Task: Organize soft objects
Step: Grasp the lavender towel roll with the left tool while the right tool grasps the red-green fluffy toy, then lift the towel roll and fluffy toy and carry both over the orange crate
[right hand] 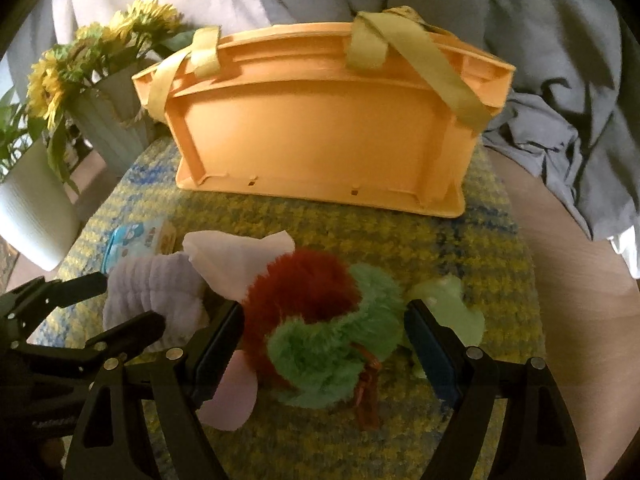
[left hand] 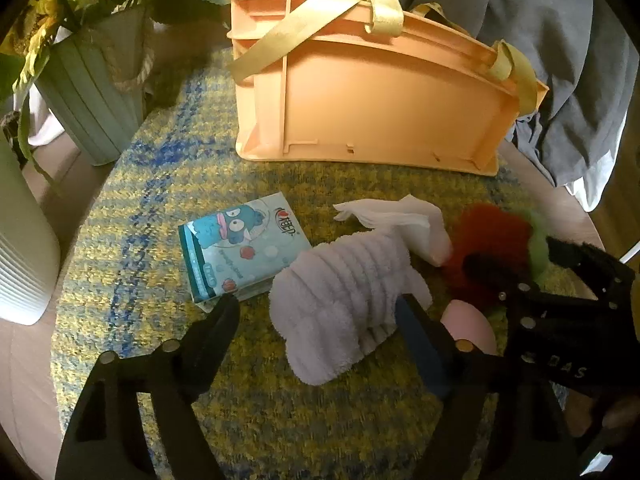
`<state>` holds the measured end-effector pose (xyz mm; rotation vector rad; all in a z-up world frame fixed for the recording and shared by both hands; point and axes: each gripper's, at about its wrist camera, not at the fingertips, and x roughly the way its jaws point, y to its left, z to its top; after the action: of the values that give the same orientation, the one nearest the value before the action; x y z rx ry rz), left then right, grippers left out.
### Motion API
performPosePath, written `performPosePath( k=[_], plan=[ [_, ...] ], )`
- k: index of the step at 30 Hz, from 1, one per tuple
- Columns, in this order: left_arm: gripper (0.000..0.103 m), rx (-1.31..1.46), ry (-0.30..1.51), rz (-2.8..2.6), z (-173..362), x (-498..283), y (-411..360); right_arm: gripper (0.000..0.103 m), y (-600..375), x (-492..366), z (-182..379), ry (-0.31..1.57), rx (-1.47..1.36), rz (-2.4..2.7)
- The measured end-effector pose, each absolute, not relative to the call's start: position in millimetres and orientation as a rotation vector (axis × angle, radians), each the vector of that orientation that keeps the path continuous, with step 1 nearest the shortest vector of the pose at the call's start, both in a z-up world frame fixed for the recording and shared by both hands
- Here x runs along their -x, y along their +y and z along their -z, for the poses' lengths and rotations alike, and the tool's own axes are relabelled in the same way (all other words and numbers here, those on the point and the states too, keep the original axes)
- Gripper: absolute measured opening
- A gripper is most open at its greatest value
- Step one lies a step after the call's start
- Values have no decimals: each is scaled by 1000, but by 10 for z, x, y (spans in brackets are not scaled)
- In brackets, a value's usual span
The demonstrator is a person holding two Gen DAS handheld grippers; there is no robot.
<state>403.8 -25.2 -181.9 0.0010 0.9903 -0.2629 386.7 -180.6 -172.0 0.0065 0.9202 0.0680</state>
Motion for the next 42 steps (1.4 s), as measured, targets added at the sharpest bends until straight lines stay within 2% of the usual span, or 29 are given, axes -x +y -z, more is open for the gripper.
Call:
performPosePath(
  k=[1,6,9,12,14,17,42],
  plan=[
    [75,1,990,265,1820,-4039,-250,75,-1805,-3877,1735,928,-12,-74],
    [60,12,1003,283,1854,-4060,-255,69,-1819,-3922,1828,947,-21,-71],
    [54,8,999,287,1854,-4055,-280,58,-1848,-3939,1866,954,-23,-59],
    [43,-9,980,286,1827,-4028,-303,52,-1878,-3929,1880,948,-29,-55],
    [35,-13,968,283,1806,-4014,-297,43,-1892,-3915,1874,940,-34,-58],
    [30,-10,954,277,1778,-3988,-272,41,-1880,-3877,1839,925,-31,-52],
    [28,-63,737,283,1133,-3610,-282,41,-1852,-3448,1132,745,-31,-60]
  ],
)
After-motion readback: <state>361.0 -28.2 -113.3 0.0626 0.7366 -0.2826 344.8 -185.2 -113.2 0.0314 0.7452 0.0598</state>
